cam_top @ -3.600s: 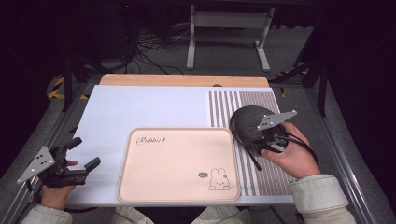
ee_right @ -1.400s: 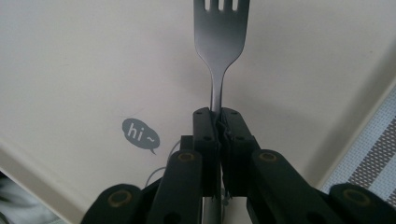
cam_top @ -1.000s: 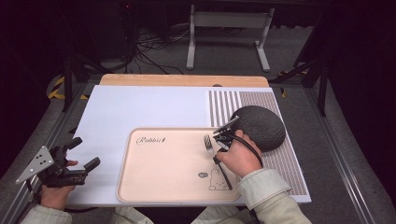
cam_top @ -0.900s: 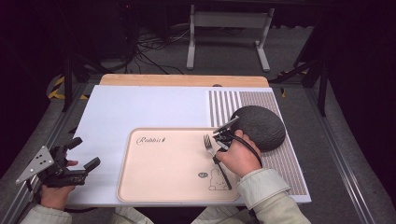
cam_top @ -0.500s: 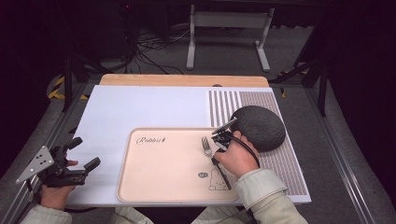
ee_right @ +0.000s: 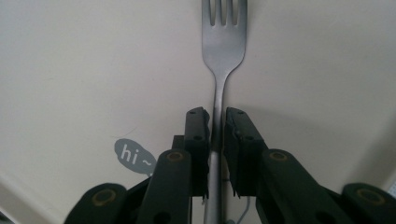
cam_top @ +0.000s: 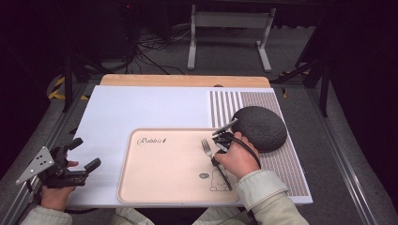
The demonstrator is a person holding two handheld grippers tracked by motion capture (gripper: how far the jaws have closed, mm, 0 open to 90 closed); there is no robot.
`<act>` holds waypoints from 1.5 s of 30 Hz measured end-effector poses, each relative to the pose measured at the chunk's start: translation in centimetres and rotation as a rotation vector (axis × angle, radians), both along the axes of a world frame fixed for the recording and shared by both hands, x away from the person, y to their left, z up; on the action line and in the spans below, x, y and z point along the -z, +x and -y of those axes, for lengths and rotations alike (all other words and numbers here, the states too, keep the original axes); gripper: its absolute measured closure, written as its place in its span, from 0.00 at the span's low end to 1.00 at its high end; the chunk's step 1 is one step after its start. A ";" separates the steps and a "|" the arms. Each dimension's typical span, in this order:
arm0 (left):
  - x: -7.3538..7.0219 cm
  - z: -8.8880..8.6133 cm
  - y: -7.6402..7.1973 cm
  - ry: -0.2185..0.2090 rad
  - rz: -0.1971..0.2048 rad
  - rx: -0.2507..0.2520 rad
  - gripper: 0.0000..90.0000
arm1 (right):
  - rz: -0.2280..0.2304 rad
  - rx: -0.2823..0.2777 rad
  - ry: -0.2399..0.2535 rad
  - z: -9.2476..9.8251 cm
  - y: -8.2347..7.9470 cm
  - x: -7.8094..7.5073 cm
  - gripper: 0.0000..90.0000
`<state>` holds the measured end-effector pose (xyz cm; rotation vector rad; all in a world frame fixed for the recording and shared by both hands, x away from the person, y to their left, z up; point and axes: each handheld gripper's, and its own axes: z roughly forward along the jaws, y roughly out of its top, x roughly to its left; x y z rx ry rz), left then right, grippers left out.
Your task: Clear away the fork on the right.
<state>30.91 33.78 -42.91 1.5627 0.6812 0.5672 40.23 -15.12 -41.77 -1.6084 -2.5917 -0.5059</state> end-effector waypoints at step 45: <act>0.0 0.0 0.0 0.006 -0.008 0.001 0.00 | 0.360 -0.797 -0.001 -1.0 1.4 -0.2 1.00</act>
